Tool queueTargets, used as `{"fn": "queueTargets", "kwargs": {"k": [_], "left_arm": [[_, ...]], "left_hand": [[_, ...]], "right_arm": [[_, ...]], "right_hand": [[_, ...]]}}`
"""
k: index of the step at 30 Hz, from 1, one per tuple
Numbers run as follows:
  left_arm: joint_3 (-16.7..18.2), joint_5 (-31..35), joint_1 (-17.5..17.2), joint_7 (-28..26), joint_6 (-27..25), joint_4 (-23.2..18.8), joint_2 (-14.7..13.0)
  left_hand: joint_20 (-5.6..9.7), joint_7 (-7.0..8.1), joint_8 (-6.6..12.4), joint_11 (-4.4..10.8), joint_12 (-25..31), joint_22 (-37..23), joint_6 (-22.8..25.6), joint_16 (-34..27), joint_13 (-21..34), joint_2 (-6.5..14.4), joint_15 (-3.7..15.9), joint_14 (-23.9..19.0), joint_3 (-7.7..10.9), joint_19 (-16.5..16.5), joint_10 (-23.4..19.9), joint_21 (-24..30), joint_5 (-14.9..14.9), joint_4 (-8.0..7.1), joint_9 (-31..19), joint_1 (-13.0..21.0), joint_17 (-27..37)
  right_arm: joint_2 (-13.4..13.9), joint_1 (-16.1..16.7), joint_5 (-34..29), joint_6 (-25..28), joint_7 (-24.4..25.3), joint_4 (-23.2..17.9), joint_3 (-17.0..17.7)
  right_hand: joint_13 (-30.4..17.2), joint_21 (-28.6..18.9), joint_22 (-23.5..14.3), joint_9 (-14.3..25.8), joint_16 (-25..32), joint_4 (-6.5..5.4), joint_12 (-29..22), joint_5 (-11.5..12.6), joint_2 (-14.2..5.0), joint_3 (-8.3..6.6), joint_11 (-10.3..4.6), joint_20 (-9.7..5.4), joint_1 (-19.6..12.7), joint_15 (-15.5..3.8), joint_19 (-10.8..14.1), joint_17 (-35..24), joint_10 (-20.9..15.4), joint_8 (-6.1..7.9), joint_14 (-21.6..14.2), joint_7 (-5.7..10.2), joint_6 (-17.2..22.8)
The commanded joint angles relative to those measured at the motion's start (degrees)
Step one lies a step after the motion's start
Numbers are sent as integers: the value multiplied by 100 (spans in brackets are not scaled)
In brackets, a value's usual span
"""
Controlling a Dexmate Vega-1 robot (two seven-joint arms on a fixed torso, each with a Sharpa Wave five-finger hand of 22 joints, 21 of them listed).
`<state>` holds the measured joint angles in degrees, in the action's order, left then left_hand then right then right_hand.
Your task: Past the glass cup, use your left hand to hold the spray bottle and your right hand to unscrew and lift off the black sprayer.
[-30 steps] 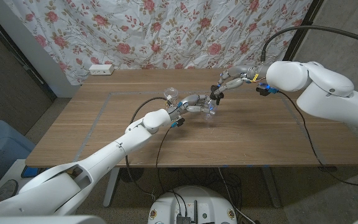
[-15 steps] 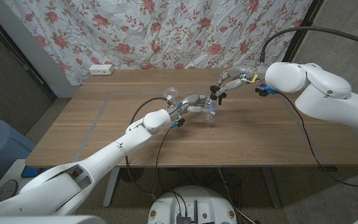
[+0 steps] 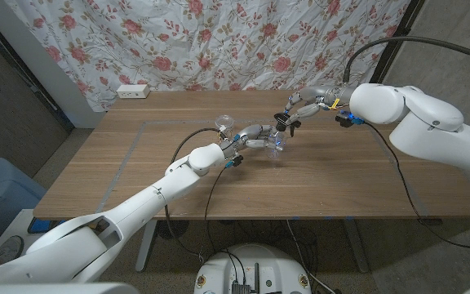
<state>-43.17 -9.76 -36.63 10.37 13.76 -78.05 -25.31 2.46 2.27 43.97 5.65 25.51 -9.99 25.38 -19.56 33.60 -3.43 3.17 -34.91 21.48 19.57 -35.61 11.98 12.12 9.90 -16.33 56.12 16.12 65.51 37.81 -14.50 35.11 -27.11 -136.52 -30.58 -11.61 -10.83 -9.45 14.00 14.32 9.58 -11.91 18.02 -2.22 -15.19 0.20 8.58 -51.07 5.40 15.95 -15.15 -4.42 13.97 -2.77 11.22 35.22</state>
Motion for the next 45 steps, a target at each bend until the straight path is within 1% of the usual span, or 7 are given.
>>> {"fn": "queueTargets", "kwargs": {"k": [1,4,17,21,24,33,45], "left_arm": [[-4,18,-50,-27,-19,-93,-23],[-2,23,-65,-37,-28,-123,-36],[-1,10,-100,-25,-45,-174,-56],[5,6,-115,-44,-55,-182,-56],[9,8,-122,-53,-64,-193,-63],[2,-2,-92,-35,-44,-131,-33],[-14,-8,-35,2,-30,-47,5]], "left_hand": [[237,115,426,260,9,-23,155,7,14,863,800,-37,35,54,-302,-16,11,-17,-5,114,36],[236,113,428,262,6,-23,152,10,16,861,802,-40,37,52,-301,-17,11,-16,-2,112,33],[232,107,440,251,-13,-23,137,21,26,874,798,-34,40,50,-288,-18,11,-18,6,105,36],[235,110,449,249,-11,-23,139,22,29,872,797,-34,37,48,-305,-18,10,-18,4,99,39],[236,110,453,252,-15,-23,141,24,31,869,801,-38,37,49,-301,-18,10,-15,7,99,37],[230,110,464,240,-20,-23,129,30,39,877,796,-41,41,47,-315,-19,9,-14,10,94,38],[235,109,484,245,-39,-23,130,39,50,878,797,-40,40,48,-305,-18,8,-12,17,87,42]], "right_arm": [[42,214,264,-152,295,32,208],[39,320,434,-249,431,72,325],[66,503,744,-456,757,187,477],[56,611,1029,-646,865,305,624],[67,582,1017,-649,884,324,581],[45,615,1105,-757,1052,411,583],[35,634,1167,-859,1179,509,573]], "right_hand": [[-9,-26,-19,27,44,52,-50,44,-107,-70,-95,-103,-164,-96,33,-9,-59,74,-20,97,75],[-9,-22,-18,49,53,67,-52,57,-135,-122,-128,-136,-286,-151,47,-7,-95,148,-44,121,235],[-11,-25,-17,102,92,109,-65,84,-236,-285,-271,-267,-679,-307,118,-7,-209,225,-130,154,385],[-12,-14,-16,126,91,134,-56,105,-267,-381,-328,-323,-932,-371,115,-6,-225,261,-125,157,454],[-12,-7,-15,147,93,136,-60,114,-275,-434,-362,-354,-1101,-407,112,-5,-263,308,-130,155,554],[-10,-15,-14,235,134,109,-77,118,-266,-518,-430,-423,-1508,-501,178,-15,-408,561,-194,150,1093],[-10,-17,-17,373,221,59,-110,103,-275,-510,-490,-479,-1752,-631,230,-68,-625,917,-288,145,1773]]}}
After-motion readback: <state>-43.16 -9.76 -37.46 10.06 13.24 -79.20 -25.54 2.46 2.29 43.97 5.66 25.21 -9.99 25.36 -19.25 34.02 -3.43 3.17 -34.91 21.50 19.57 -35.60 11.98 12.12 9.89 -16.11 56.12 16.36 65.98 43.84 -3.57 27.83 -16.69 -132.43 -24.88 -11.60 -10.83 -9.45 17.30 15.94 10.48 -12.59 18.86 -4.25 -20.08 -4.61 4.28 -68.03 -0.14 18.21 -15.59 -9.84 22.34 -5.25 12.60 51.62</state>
